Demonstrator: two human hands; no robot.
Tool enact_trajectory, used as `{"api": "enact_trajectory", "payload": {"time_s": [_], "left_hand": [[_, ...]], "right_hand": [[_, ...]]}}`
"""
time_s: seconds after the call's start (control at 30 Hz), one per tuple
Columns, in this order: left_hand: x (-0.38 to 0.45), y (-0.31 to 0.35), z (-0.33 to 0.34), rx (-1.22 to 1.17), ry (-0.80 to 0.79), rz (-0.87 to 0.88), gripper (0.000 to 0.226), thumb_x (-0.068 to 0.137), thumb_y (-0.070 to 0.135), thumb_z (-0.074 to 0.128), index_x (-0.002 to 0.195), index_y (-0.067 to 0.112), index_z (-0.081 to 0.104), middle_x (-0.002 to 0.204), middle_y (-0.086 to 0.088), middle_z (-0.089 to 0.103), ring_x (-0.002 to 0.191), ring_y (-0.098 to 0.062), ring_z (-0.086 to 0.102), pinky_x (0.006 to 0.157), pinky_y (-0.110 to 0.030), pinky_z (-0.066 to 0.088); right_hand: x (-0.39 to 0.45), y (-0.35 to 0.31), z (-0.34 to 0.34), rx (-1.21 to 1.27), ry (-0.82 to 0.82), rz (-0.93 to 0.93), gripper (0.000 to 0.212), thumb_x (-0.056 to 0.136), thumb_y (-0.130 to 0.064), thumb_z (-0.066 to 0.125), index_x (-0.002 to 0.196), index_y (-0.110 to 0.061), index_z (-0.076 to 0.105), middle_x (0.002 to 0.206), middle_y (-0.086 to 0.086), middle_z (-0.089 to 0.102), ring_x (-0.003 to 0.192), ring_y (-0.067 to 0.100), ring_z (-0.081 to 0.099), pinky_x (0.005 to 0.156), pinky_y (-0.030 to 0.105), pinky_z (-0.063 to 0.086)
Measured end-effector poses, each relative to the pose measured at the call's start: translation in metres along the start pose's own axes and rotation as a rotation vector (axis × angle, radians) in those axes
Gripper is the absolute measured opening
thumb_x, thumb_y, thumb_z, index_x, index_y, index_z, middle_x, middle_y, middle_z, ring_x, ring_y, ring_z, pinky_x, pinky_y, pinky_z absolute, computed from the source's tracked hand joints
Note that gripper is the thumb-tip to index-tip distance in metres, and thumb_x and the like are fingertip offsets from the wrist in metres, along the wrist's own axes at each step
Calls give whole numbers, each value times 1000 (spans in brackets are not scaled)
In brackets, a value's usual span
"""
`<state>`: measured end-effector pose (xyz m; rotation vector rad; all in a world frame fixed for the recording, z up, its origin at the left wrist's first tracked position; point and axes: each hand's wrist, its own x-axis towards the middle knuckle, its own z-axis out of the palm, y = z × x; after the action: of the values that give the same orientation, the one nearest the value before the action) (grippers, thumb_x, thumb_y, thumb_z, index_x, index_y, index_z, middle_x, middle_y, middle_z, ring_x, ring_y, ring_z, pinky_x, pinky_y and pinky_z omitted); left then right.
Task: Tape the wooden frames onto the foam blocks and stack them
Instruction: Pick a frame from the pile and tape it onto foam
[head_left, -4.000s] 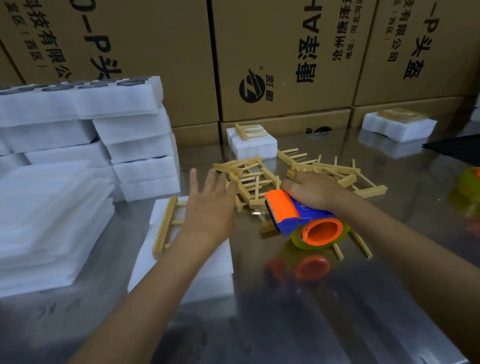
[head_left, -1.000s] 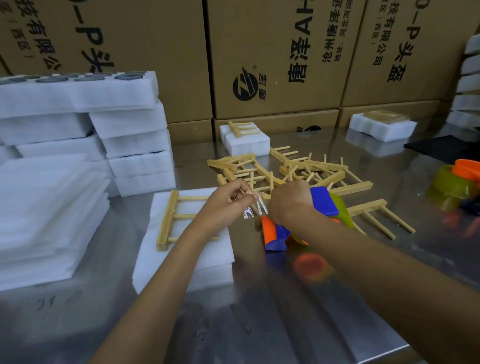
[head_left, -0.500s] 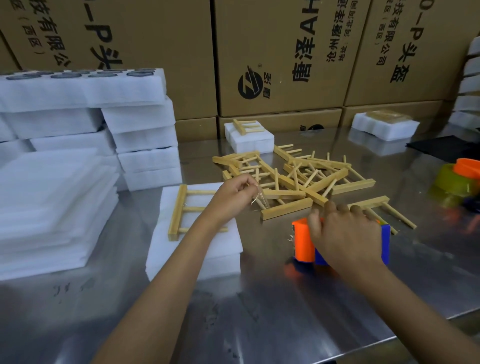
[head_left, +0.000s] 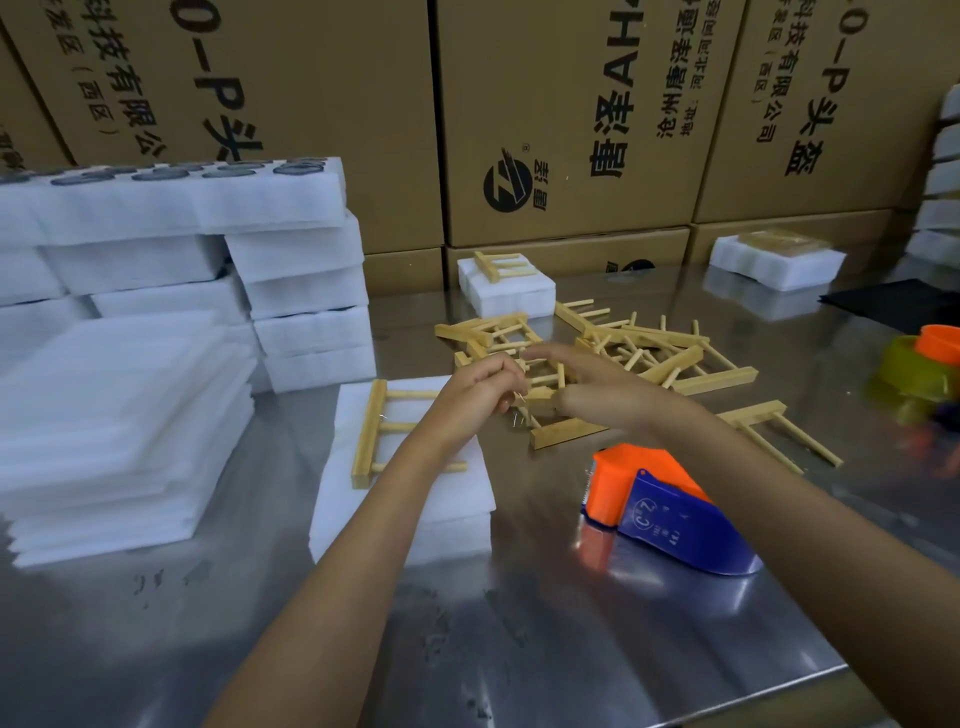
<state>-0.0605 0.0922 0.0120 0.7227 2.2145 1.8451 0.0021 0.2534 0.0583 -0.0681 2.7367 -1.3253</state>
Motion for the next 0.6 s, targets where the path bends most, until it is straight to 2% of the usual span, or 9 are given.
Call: {"api": "enact_trajectory", "payload": {"time_s": [0.1,0.2,0.3,0.37,0.47,0.53,0.6], "left_hand": [[0,0,0,-10,9,-14,24,92,9,54,72,19,63,67,10,57,61,-6,47,51,-7,35],[1,-1,1,9,19,-3,27,90,11,55,69,24,65,71,0,55,63,-8,47,53,-10,36],[4,-5,2,66,46,-17,18,82,20,56,68,26,65,70,3,57,63,-10,50,61,-22,40],[5,-11,4,138,72,-36,14,82,24,55,72,25,65,63,9,57,59,-9,51,62,-27,41],[6,-14,6,240,115,-52,16,85,28,52,77,25,66,63,12,57,62,-8,52,62,-26,41],[6,-14,7,285,116,-62,18,87,28,51,77,24,66,69,10,61,66,-10,54,63,-26,42],[6,-13,8,343,121,-63,23,90,26,49,78,21,68,76,8,66,71,-11,57,62,-26,41]], "right_hand": [[19,-8,1,-4,-59,25,41,87,-5,54,121,-26,63,128,-5,54,118,17,50,89,30,47],[31,-9,-7,-100,-38,76,12,87,-23,62,94,-20,71,114,-1,61,114,20,52,86,34,43],[34,-8,-17,-246,-15,120,27,84,-36,65,94,-12,72,105,7,62,105,22,56,75,31,41],[34,-7,-22,-306,-22,129,32,87,-35,65,98,-6,71,99,7,64,101,22,58,73,29,42],[34,-4,-27,-300,-55,145,22,92,-28,64,95,-6,70,85,-1,72,91,18,67,74,29,48],[35,-2,-27,-260,-96,182,14,94,-23,61,91,-10,67,82,2,75,80,18,72,72,29,52],[36,-1,-28,-237,-118,224,12,93,-20,62,88,-10,66,78,5,75,69,17,71,65,27,55]]}}
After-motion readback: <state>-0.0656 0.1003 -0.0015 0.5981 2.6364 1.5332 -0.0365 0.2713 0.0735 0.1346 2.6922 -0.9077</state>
